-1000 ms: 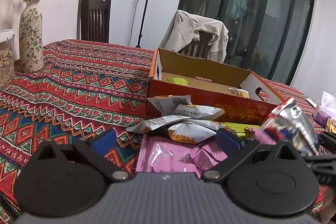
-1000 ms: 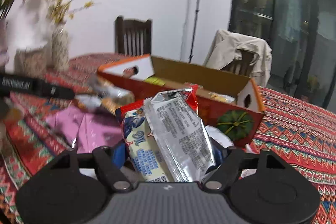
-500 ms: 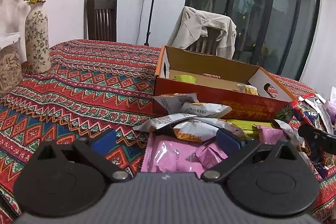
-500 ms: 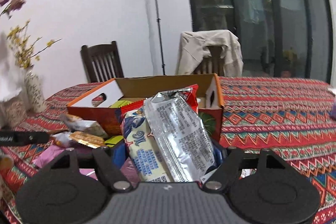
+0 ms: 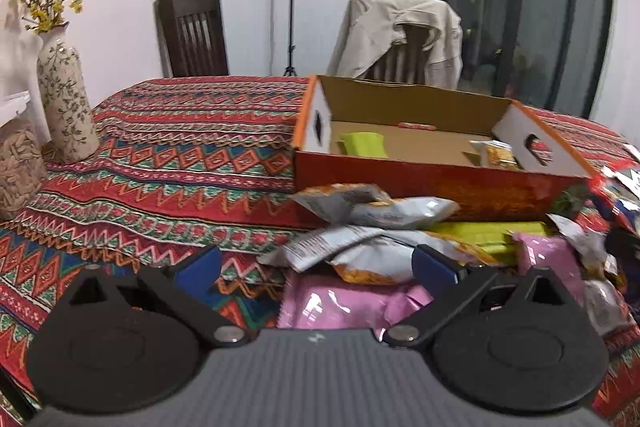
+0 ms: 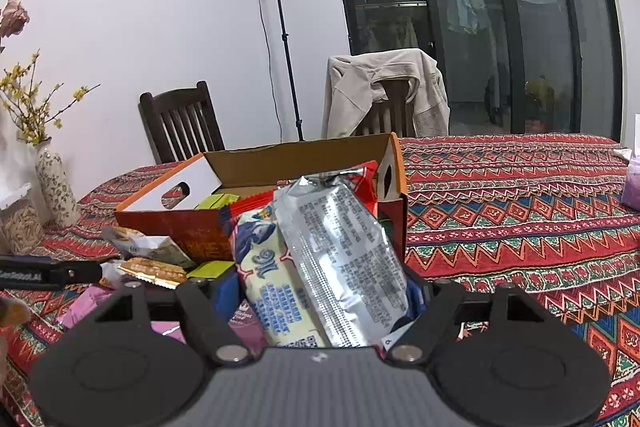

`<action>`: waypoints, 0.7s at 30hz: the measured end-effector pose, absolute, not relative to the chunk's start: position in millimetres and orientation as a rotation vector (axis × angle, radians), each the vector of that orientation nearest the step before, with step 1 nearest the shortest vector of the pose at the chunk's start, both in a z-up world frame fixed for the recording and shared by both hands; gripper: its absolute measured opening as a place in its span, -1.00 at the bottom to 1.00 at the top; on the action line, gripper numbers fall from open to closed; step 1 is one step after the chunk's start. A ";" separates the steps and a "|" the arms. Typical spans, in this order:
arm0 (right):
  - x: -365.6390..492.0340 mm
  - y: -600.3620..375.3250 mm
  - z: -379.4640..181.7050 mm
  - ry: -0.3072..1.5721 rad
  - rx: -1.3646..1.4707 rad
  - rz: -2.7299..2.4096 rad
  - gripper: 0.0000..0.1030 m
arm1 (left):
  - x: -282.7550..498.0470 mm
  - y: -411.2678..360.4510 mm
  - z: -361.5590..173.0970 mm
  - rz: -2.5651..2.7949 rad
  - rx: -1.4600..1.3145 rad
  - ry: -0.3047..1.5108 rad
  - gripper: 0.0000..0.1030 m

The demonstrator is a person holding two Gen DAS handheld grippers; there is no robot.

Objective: Organize snacks
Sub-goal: 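Grasp the silver wrapper with the right tool while the left tool grasps a white packet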

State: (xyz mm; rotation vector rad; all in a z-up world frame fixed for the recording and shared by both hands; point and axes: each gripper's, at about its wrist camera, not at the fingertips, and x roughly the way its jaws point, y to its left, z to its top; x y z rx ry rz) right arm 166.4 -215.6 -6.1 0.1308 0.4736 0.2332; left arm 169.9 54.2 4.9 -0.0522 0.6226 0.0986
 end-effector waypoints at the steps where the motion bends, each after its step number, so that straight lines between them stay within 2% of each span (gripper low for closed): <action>1: 166.4 -216.0 -6.1 0.474 0.133 0.233 0.47 | 173.7 57.4 5.2 0.104 -0.059 0.628 1.00; 11: 167.0 -216.5 -6.2 0.478 0.137 0.228 0.48 | 226.4 76.6 2.9 0.119 -0.189 0.760 1.00; 12: 166.9 -216.6 -6.0 0.478 0.137 0.228 0.48 | 228.1 77.8 0.9 0.116 -0.202 0.775 0.95; 15: 166.9 -216.7 -5.9 0.478 0.139 0.230 0.49 | 228.4 86.2 -4.1 0.099 -0.248 0.801 0.55; 16: 166.9 -216.4 -5.9 0.479 0.139 0.231 0.49 | 227.1 89.7 -4.9 0.088 -0.275 0.806 0.22; 19: 167.4 -215.8 -6.2 0.481 0.139 0.233 0.49 | 221.9 97.5 -6.4 0.093 -0.292 0.804 0.01; 20: 167.5 -215.3 -6.4 0.481 0.138 0.233 0.49 | 219.8 100.2 -6.6 0.098 -0.288 0.800 -0.19; 21: 167.5 -215.4 -6.3 0.481 0.139 0.233 0.50 | 217.4 103.4 -6.5 0.099 -0.287 0.793 -0.19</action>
